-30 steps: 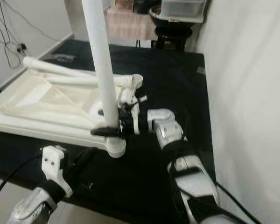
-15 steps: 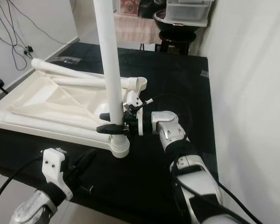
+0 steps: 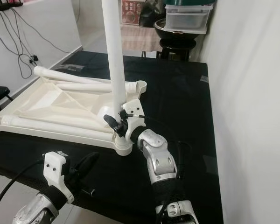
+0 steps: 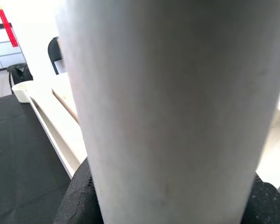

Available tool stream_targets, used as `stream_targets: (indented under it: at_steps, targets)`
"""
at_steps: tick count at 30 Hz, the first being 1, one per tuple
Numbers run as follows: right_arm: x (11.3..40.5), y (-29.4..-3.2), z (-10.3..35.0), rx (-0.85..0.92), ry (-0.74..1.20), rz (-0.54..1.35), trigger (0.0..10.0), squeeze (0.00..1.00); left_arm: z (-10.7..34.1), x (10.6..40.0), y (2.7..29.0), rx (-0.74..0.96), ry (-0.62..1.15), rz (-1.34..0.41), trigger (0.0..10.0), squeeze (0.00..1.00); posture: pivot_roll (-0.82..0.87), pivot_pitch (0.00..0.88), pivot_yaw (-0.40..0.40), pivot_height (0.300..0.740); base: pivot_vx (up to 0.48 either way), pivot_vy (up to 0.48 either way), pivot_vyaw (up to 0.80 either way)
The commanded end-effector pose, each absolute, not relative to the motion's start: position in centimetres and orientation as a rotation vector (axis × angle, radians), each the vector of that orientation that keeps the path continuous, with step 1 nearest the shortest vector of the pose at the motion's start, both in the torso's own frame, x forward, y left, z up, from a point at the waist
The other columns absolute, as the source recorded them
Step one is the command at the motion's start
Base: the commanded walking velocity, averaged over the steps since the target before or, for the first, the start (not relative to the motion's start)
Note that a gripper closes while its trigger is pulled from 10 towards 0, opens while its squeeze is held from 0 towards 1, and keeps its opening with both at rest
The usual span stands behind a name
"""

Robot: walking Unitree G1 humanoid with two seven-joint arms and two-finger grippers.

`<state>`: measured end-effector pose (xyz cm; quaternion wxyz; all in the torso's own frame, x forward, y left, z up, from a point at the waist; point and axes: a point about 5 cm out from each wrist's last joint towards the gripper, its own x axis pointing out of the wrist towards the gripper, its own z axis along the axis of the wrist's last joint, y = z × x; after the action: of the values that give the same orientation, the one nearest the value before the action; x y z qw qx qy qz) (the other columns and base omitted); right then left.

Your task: Building children table

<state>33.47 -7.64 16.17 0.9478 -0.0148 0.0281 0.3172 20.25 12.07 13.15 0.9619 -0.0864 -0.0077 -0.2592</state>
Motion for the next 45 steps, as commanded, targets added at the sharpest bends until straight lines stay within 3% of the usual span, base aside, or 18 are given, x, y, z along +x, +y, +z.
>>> stream_targets:
  at_steps: [1,2,6,7,8,11,12,13,18,24,25,26,35,40,42,43,44,45]
  targets:
    - [32.9,-8.0,13.6,-0.035,0.205,0.602,0.0,0.00,12.8,20.3,12.5,-0.158,-0.006,-0.505,10.0,0.00,0.02,0.053,-0.010,0.740,0.000,0.000,0.00]
    - [32.7,-7.8,13.7,-0.036,0.217,0.598,10.0,0.00,12.8,20.3,12.5,-0.157,-0.007,-0.502,10.0,0.00,0.02,0.051,-0.010,0.740,0.000,0.000,0.00]
    - [32.5,-7.7,13.9,-0.030,0.217,0.614,10.0,0.00,12.8,20.3,12.5,-0.158,-0.007,-0.503,10.0,0.00,0.02,0.050,-0.010,0.740,0.000,0.000,0.00]
    - [32.6,-7.4,14.2,-0.017,0.208,0.657,10.0,1.00,12.8,20.4,12.4,-0.159,-0.006,-0.505,10.0,0.00,0.02,0.047,-0.008,0.740,0.000,0.000,0.00]
    - [33.0,-7.2,14.8,-0.003,0.168,0.754,10.0,1.00,12.8,20.4,12.3,-0.163,-0.005,-0.510,10.0,0.00,0.01,0.040,-0.004,0.740,0.000,0.000,0.00]
    - [33.0,-7.2,14.8,-0.003,0.168,0.754,10.0,1.00,12.8,20.4,12.3,-0.163,-0.005,-0.510,10.0,0.00,0.01,0.040,-0.004,0.740,0.000,0.000,0.00]
    - [33.5,-6.9,15.5,0.015,0.123,0.884,10.0,1.00,12.8,20.5,12.3,-0.165,-0.004,-0.513,10.0,0.00,0.01,0.041,0.001,0.740,0.000,0.000,0.00]
    - [34.1,-7.0,16.3,-0.007,0.098,1.034,10.0,0.00,12.7,20.5,12.2,-0.167,-0.005,-0.514,10.0,0.00,0.02,0.039,-0.001,0.740,0.000,0.000,0.00]
    - [34.7,-7.8,17.7,-0.062,0.110,1.348,10.0,0.00,12.8,20.6,12.2,-0.169,-0.007,-0.513,10.0,0.00,0.02,0.039,-0.001,0.740,0.000,0.000,0.00]
    - [35.1,-8.2,18.0,-0.018,0.151,1.404,10.0,0.00,12.8,20.5,12.2,-0.170,-0.006,-0.514,10.0,0.00,0.03,0.043,0.002,0.740,0.000,0.000,0.00]
    - [35.2,-8.3,18.0,-0.001,0.163,1.408,1.7,0.00,12.8,20.5,12.2,-0.170,-0.005,-0.515,10.0,0.00,0.03,0.043,0.002,0.740,0.000,0.000,0.00]
    - [35.3,-8.5,17.9,0.008,0.167,1.421,0.0,0.00,12.8,20.5,12.2,-0.170,-0.005,-0.515,10.0,0.00,0.03,0.043,0.002,0.740,0.000,0.000,0.00]
    - [35.3,-9.7,17.5,0.036,0.135,1.434,0.0,0.00,12.9,20.5,12.2,-0.172,-0.006,-0.515,10.0,0.00,0.02,0.058,0.001,0.740,0.000,0.000,0.00]
    - [35.0,-10.7,16.6,0.013,0.131,1.274,0.0,0.00,13.0,20.4,12.3,-0.173,-0.008,-0.514,10.0,0.00,0.01,0.070,-0.001,0.740,0.000,0.000,0.00]
    - [34.6,-10.2,15.3,-0.015,0.157,0.996,0.0,0.00,13.0,20.3,12.4,-0.172,-0.008,-0.512,10.0,0.00,0.01,0.077,-0.004,0.740,0.000,0.000,0.00]
    - [35.0,-10.9,14.8,0.012,0.139,0.555,0.0,0.00,13.1,20.3,12.5,-0.171,-0.009,-0.511,10.0,0.00,0.00,0.086,-0.004,0.740,0.000,0.000,0.00]
    - [33.7,-10.7,13.9,0.034,0.167,0.420,0.0,0.00,13.1,20.3,12.5,-0.172,-0.009,-0.511,10.0,0.00,0.00,0.094,0.005,0.740,0.000,0.000,0.00]
    - [32.7,-9.5,13.3,0.022,0.203,0.450,0.0,0.00,13.1,20.4,12.6,-0.172,-0.008,-0.514,10.0,0.00,0.00,0.093,0.008,0.740,0.000,0.000,0.00]
